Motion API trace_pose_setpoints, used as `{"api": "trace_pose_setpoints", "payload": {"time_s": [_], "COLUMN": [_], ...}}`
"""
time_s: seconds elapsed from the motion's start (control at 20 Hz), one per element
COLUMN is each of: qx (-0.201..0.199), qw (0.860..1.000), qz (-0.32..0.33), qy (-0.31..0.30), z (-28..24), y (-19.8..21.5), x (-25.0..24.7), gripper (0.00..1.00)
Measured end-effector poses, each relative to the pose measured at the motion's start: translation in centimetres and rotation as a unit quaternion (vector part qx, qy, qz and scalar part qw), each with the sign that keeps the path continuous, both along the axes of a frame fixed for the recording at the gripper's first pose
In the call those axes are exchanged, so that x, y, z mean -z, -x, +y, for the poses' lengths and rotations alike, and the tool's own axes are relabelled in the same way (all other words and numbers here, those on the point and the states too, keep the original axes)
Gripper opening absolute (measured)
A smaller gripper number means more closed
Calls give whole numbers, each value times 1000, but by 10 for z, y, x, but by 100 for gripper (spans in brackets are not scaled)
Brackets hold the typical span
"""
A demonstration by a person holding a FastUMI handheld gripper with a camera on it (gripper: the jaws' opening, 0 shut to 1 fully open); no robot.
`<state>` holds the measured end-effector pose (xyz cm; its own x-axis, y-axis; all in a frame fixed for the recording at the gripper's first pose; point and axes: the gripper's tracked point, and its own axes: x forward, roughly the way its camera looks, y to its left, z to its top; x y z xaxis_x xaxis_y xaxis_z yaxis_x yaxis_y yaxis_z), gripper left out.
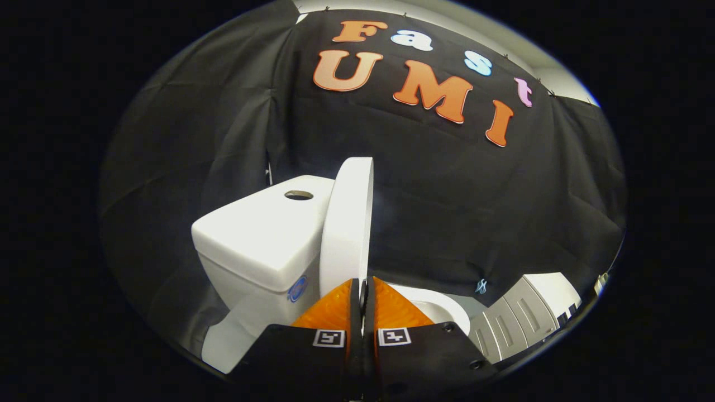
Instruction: Open the toilet lid.
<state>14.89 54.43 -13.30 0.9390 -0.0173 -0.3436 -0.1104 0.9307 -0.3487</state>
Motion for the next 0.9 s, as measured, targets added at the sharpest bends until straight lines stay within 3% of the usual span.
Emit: {"api": "trace_pose_setpoints", "payload": {"time_s": [0.35,0.65,0.85,0.9], "qx": [4,-27,-58,-60], "qw": [1000,996,987,987], "qz": [-1,46,49,33], "qy": [18,-77,-145,-146], "z": [4,-5,-8,-11], "y": [0,-5,-9,-16], "x": [1,-2,-18,-27], "gripper": [8,9,20,28]}}
